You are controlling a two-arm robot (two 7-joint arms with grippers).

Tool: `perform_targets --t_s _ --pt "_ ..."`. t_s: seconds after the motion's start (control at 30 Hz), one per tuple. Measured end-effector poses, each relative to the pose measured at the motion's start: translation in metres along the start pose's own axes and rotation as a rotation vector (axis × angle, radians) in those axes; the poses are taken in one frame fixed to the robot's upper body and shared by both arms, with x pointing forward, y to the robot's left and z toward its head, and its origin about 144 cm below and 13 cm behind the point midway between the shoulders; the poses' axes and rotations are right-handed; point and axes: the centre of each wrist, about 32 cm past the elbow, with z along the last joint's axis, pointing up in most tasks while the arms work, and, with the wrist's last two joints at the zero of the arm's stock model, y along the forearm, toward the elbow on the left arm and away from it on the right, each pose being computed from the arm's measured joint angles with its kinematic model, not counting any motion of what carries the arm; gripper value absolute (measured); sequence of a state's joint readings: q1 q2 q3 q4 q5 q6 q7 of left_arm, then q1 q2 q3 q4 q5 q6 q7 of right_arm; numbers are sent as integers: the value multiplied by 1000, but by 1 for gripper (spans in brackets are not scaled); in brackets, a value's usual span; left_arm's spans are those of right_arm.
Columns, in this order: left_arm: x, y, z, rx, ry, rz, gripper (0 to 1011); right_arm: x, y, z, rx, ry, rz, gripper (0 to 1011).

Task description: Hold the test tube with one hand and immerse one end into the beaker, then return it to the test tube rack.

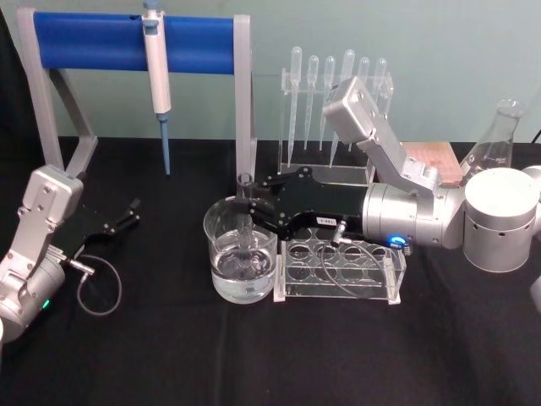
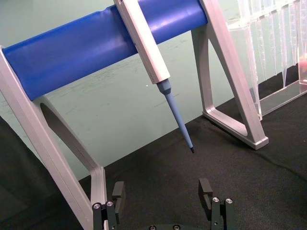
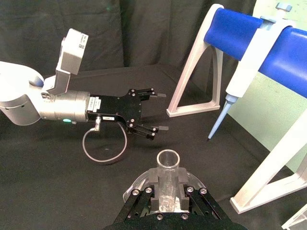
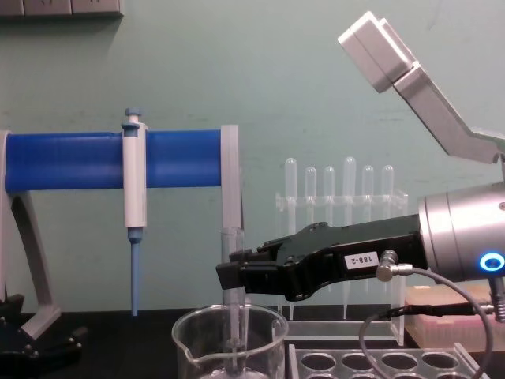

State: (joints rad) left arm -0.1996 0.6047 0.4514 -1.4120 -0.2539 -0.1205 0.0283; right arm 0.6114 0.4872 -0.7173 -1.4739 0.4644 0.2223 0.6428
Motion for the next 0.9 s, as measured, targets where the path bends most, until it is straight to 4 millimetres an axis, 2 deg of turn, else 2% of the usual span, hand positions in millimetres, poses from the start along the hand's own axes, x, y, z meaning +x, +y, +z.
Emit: perform_targets --t_s 0.9 --pt "0 0 0 0 0 0 1000 0 0 0 0 0 0 222"
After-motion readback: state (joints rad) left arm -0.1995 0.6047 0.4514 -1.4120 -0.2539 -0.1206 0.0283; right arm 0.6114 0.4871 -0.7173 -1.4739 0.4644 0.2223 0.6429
